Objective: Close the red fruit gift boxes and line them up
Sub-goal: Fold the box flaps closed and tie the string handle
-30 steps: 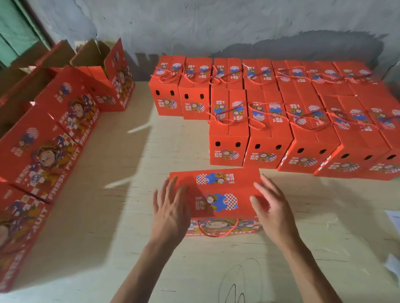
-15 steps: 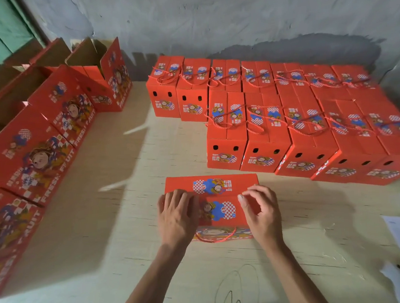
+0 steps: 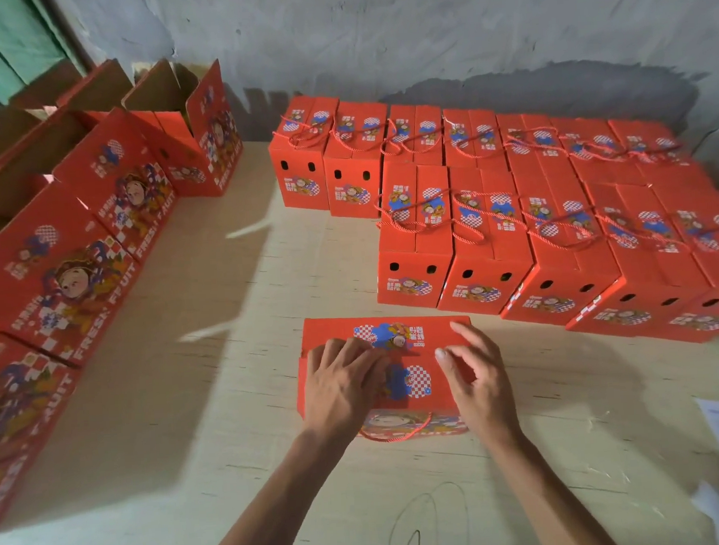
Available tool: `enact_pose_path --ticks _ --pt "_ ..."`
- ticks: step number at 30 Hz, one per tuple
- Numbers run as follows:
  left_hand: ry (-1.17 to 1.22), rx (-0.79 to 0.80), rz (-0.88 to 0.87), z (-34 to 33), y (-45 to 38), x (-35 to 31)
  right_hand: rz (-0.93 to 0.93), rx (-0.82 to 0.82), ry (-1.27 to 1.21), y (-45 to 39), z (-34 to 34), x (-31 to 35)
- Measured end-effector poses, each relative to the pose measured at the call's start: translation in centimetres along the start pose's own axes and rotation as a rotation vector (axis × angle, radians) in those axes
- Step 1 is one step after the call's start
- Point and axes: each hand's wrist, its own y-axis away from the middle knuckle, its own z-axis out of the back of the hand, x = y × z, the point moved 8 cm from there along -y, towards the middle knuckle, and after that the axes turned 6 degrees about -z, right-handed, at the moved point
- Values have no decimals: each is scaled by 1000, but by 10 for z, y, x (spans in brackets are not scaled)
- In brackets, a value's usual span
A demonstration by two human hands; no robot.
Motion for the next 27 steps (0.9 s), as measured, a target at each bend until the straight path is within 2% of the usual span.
enact_pose_path --ticks 3,10,14,17,19,22,27 --pt "28 26 1 -10 -10 -12 -13 56 10 -1 -5 -5" --pt "25 18 8 -8 -15 -10 -80 64 -1 1 -6 -5" --pt "52 -1 30 -6 -14 -8 -322 76 -105 7 -7 -21" --pt "25 -69 225 10 0 40 -503 44 -194 14 -7 -30" --pt "47 -91 352 23 16 77 -544 39 -171 16 -8 -32" --pt "317 -2 518 12 30 97 -591 18 -169 13 -7 -32" --pt "764 -31 1071 -19 64 109 -604 26 -190 8 -9 -34"
